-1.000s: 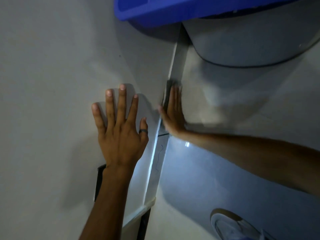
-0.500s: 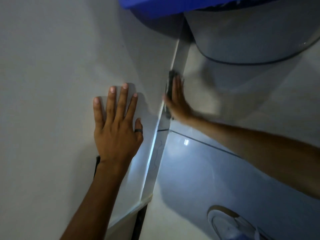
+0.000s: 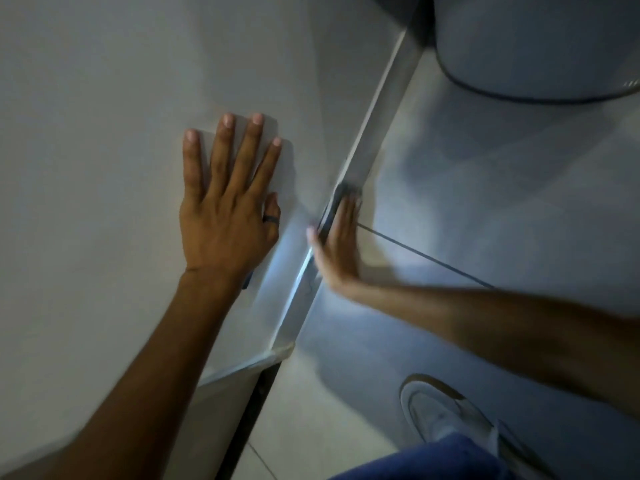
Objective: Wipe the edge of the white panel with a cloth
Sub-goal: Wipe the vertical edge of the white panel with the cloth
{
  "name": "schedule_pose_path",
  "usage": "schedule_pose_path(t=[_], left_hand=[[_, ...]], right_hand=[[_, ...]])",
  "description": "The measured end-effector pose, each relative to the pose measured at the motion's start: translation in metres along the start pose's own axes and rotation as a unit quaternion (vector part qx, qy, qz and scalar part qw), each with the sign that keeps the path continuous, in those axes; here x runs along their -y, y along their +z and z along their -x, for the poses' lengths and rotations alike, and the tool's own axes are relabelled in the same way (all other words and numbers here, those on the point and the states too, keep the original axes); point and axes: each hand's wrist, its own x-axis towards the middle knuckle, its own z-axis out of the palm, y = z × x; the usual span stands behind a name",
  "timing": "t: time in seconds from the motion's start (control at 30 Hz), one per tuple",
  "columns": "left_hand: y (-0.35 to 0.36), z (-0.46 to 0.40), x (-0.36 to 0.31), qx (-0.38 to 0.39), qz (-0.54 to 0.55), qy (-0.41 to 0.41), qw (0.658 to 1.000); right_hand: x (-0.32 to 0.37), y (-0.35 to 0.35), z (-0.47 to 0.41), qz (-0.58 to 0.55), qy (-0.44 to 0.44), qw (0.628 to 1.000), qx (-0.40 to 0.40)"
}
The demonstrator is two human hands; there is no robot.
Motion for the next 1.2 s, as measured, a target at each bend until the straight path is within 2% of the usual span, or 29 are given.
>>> schedule_pose_path(t=[0.13, 0.23, 0.33, 0.43, 0.53, 0.63, 0.77, 0.8, 0.87, 0.93, 0.97, 1.0, 1.07, 1.2], left_hand=[[0.001, -0.001, 0.001, -0.009, -0.009, -0.001, 1.000], [0.000, -0.001, 0.002, 0.006, -0.007, 0.001, 1.000], [0.001, 0.002, 0.002, 0.010, -0.006, 0.005, 1.000], [0.001, 0.001, 0.002, 0.011, 0.012, 0.005, 1.000], [0.001, 0.001, 0.000, 0.010, 0.009, 0.004, 1.000], [-0.001, 0.000, 0.000, 0.011, 0.006, 0.007, 1.000], [-0.001, 0.000, 0.000, 0.011, -0.003, 0.004, 1.000], [-0.002, 0.000, 0.000, 0.012, -0.004, 0.004, 1.000], [-0.002, -0.001, 0.000, 0.016, -0.009, 0.005, 1.000], [-0.002, -0.001, 0.000, 0.019, -0.016, 0.004, 1.000], [-0.002, -0.001, 0.001, 0.020, -0.017, 0.001, 1.000], [-0.002, 0.000, 0.001, 0.021, -0.019, -0.001, 1.000], [-0.004, 0.001, 0.000, 0.027, -0.018, -0.002, 0.999], [-0.007, 0.001, -0.001, 0.041, -0.008, 0.002, 0.999]], right_hand=[[-0.031, 0.060, 0.128, 0.027, 0.026, 0.975, 0.217], [-0.040, 0.074, 0.162, -0.006, 0.058, 0.957, 0.285], [-0.027, 0.052, 0.136, -0.029, 0.064, 0.970, 0.231], [-0.006, 0.018, 0.058, -0.050, 0.039, 0.993, 0.100], [0.019, -0.018, -0.033, -0.037, 0.034, 0.998, -0.032], [0.022, -0.039, -0.079, -0.008, 0.009, 0.997, -0.083], [0.010, -0.024, -0.051, 0.020, -0.005, 0.999, -0.040], [0.002, -0.016, -0.029, 0.017, 0.001, 1.000, 0.000], [-0.019, -0.001, 0.032, 0.021, -0.002, 0.991, 0.135], [-0.040, 0.014, 0.089, 0.041, -0.031, 0.957, 0.286], [-0.047, 0.019, 0.109, 0.039, -0.039, 0.941, 0.335], [-0.050, 0.021, 0.117, 0.024, -0.036, 0.935, 0.351], [-0.043, 0.018, 0.104, -0.022, -0.001, 0.953, 0.302], [0.002, -0.004, 0.030, -0.117, 0.099, 0.981, 0.119]])
